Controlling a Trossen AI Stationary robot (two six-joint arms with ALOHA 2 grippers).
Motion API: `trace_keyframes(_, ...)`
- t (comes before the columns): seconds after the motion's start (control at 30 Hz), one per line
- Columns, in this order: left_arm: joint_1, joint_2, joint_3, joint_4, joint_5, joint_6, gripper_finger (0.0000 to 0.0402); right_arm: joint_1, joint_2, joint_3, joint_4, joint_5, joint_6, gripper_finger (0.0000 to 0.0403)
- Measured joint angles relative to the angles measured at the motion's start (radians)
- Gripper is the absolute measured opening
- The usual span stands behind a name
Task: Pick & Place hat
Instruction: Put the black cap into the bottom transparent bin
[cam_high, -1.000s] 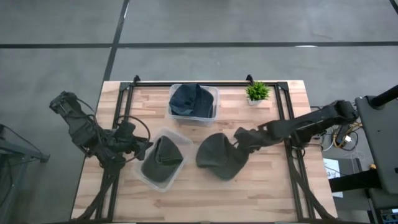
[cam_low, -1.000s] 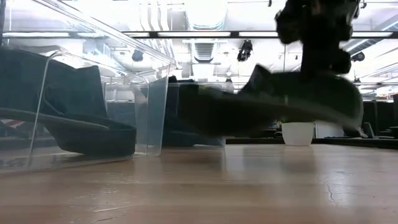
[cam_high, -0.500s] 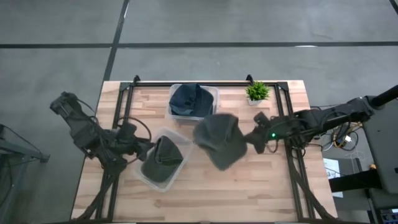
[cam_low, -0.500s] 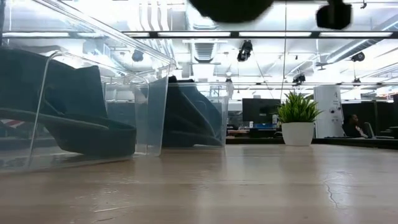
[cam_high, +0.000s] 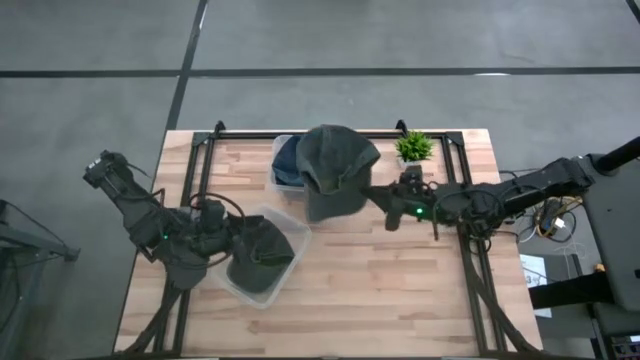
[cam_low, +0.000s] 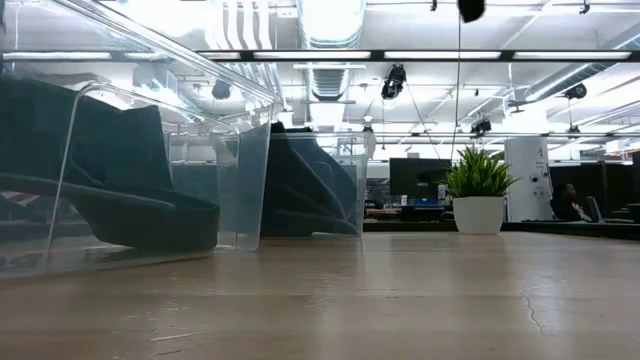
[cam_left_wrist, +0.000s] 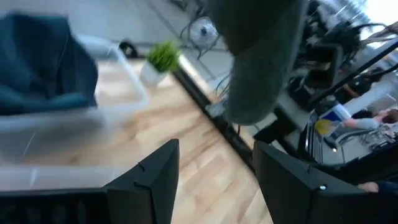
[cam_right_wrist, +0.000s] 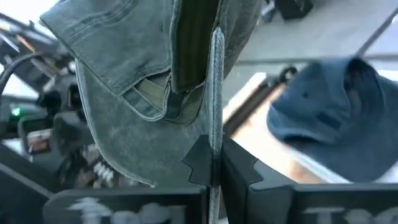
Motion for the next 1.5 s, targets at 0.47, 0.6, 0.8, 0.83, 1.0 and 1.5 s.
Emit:
trace_keyframes(0.47, 0.054, 0.058, 0.000, 0.283, -0.063, 0.401, 0.0197, -0.013, 0.305, 0.100, 0.376, 0.102, -0.101, 0.0011)
trace_keyframes(0.6, 0.071, 0.081, 0.000, 0.280, -0.071, 0.437, 0.0197, -0.012, 0.347, 0.205, 0.283, 0.092, -0.152, 0.0011)
trace_keyframes(0.8, 0.080, 0.091, 0.000, 0.280, -0.129, 0.477, 0.0197, -0.005, 0.396, 0.373, 0.077, 0.097, -0.201, 0.0011)
trace_keyframes(0.83, 0.081, 0.091, 0.000, 0.281, -0.146, 0.482, 0.0197, -0.001, 0.406, 0.395, 0.057, 0.097, -0.211, 0.0011)
trace_keyframes(1.0, 0.087, 0.085, 0.000, 0.282, -0.185, 0.482, 0.0188, 0.006, 0.452, 0.465, 0.003, 0.090, -0.231, 0.0011)
trace_keyframes(1.5, 0.095, 0.082, 0.000, 0.265, -0.196, 0.510, 0.0007, 0.007, 0.454, 0.475, 0.000, 0.094, -0.237, 0.0014)
